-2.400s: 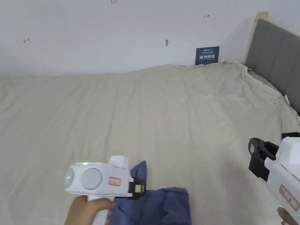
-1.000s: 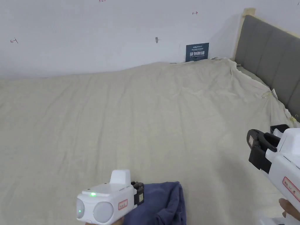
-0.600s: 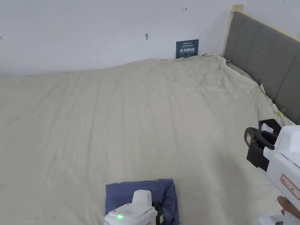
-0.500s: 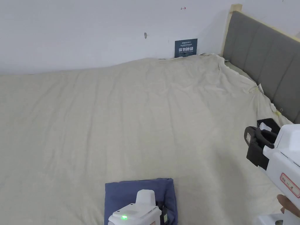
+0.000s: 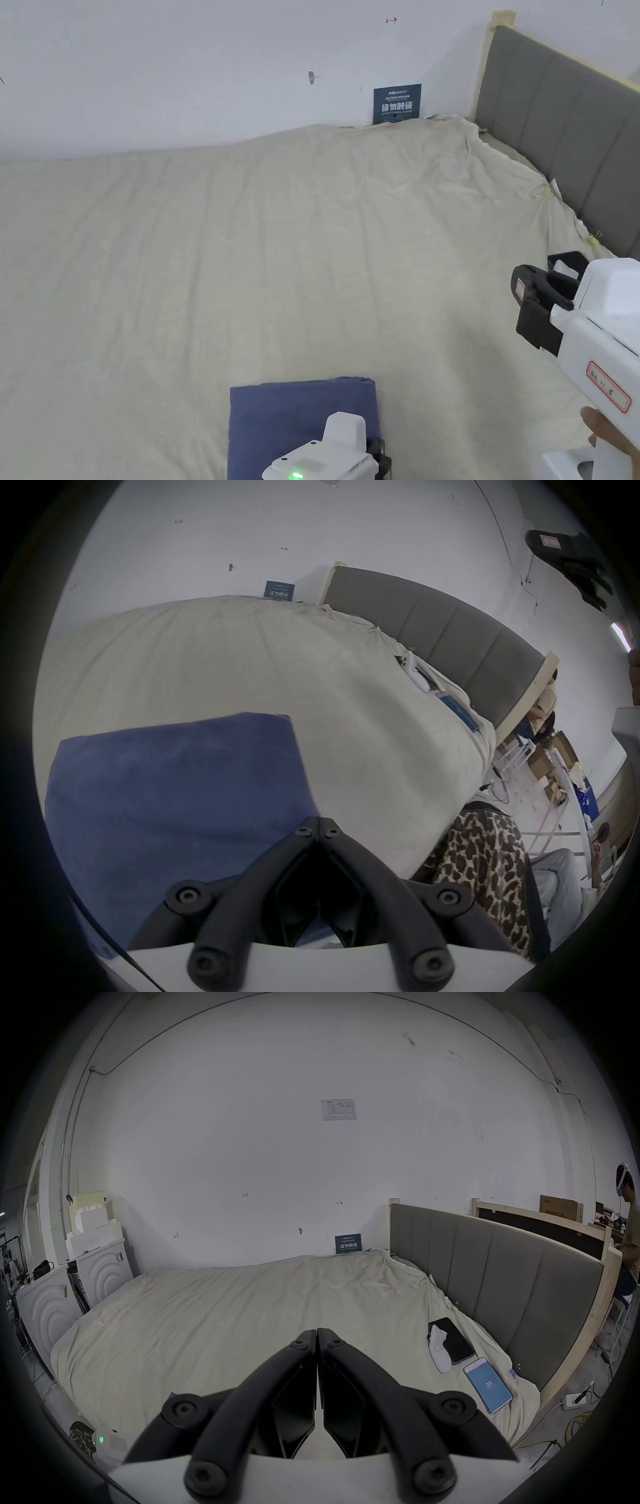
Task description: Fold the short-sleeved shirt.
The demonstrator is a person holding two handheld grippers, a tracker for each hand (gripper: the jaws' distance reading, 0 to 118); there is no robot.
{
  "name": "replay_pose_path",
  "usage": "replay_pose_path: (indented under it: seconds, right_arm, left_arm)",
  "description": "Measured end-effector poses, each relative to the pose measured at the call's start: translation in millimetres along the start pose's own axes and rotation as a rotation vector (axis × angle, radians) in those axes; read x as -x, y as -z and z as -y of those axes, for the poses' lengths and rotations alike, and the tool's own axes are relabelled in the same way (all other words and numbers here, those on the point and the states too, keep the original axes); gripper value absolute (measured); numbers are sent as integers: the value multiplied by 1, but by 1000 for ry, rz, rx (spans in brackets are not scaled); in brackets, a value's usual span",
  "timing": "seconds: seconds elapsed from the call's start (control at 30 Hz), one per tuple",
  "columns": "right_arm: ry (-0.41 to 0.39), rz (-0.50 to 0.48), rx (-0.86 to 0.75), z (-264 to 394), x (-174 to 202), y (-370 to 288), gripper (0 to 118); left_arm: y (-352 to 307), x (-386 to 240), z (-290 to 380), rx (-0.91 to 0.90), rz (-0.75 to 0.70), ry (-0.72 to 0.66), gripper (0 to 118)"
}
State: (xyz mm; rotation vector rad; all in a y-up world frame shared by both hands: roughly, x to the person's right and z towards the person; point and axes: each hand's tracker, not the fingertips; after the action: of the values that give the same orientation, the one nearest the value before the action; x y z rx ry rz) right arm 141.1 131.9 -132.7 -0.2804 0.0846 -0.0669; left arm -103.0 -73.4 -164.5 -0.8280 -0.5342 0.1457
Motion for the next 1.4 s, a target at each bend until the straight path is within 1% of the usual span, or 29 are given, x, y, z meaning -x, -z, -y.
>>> replay_pose_path:
  seconds: [0.07,0.17,0.33,0.47,0.53,0.6,0.7,0.93,1.0,1.1,1.33,1.4]
  right_arm:
    - [-3,-9,-4,-1,3,-1,0]
    - [-7,-16,-20,-2,10,-1,0]
    - [4,-27,-43,-7,22,-1,0]
    - [0,-34,-76,-15,33,-2,0]
    - [-13,-35,-94,-19,40,-1,0]
    - [-23,-35,-114,-20,42,3,0]
    - [-24,-52,-128,-23,49,7,0]
    - [-39,-64,-145,-21,66,13,0]
    - [-42,-62,-153,-19,71,14,0]
    - [-45,-66,-154,-17,74,15,0]
    - [-25,-87,-134,-9,80,21,0]
    - [-15,-110,-104,-1,82,27,0]
  left_arm:
    - [-13,-4,-3,-58,-5,5,0]
    - [-42,2,-21,-141,28,-49,0]
    - [-103,19,-61,-303,-42,-15,0]
    - [-146,38,-84,-417,-153,-7,0]
    - [-165,50,-92,-490,-218,21,0]
    - [-182,60,-102,-532,-306,55,0]
    - [-204,76,-112,-585,-381,51,0]
    - [-245,102,-117,-731,-568,63,0]
    - [-252,105,-115,-757,-611,66,0]
    - [-259,106,-109,-785,-635,86,0]
    - [-257,114,-102,-779,-633,56,0]
    - [-254,117,-100,-766,-620,35,0]
